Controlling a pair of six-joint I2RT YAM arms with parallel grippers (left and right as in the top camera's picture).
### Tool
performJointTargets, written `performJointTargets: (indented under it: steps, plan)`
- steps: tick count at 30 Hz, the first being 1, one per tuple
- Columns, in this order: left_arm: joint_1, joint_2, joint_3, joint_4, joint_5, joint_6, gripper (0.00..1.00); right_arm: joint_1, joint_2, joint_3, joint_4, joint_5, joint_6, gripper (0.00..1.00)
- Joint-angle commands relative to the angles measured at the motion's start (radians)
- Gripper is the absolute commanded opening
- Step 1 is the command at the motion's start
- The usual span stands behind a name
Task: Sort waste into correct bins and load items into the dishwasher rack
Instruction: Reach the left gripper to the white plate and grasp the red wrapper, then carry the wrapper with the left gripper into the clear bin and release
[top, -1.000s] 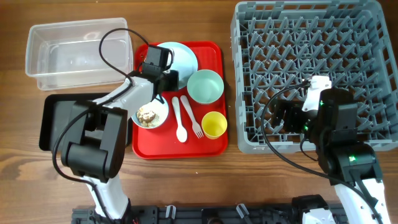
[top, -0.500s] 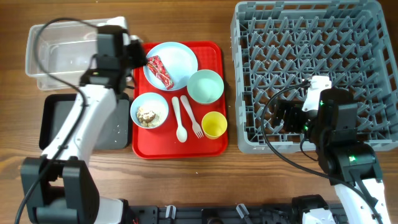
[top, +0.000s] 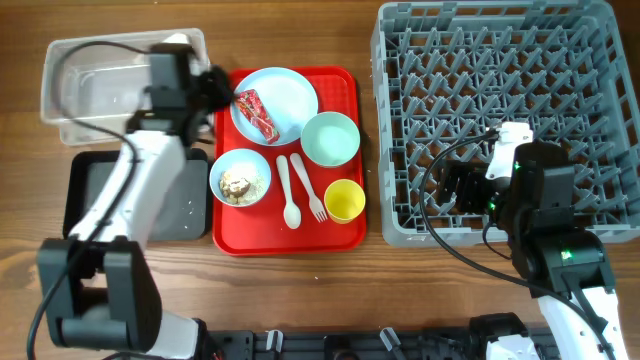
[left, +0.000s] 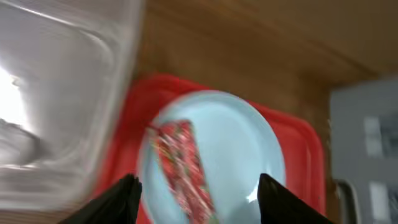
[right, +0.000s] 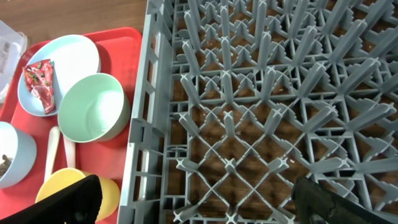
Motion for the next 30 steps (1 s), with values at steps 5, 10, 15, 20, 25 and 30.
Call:
performJointTargets:
  steps: [5, 10, 15, 20, 25, 30]
  plan:
    - [-0.155, 0.194, 0.013, -0.005, -0.129, 0.002, 0.60, -0.003, 0.006, 0.025, -0.006, -0.009, -0.008, 1.00]
    - [-0.154, 0.255, 0.013, -0.005, -0.177, 0.002, 0.61, -0.003, 0.006, 0.025, -0.010, -0.009, -0.008, 1.00]
    - [-0.153, 0.288, 0.013, 0.037, -0.180, 0.002, 0.66, -0.003, 0.006, 0.025, -0.012, -0.009, -0.007, 1.00]
    - [-0.153, 0.324, 0.013, 0.119, -0.180, 0.002, 0.54, -0.003, 0.006, 0.025, -0.027, -0.009, -0.007, 1.00]
    - [-0.153, 0.324, 0.013, 0.141, -0.180, 0.002, 0.04, -0.003, 0.006, 0.025, -0.027, -0.009, -0.007, 1.00]
    - [-0.153, 0.324, 0.013, 0.137, -0.180, 0.002, 0.04, -0.003, 0.006, 0.025, -0.027, -0.009, -0.008, 1.00]
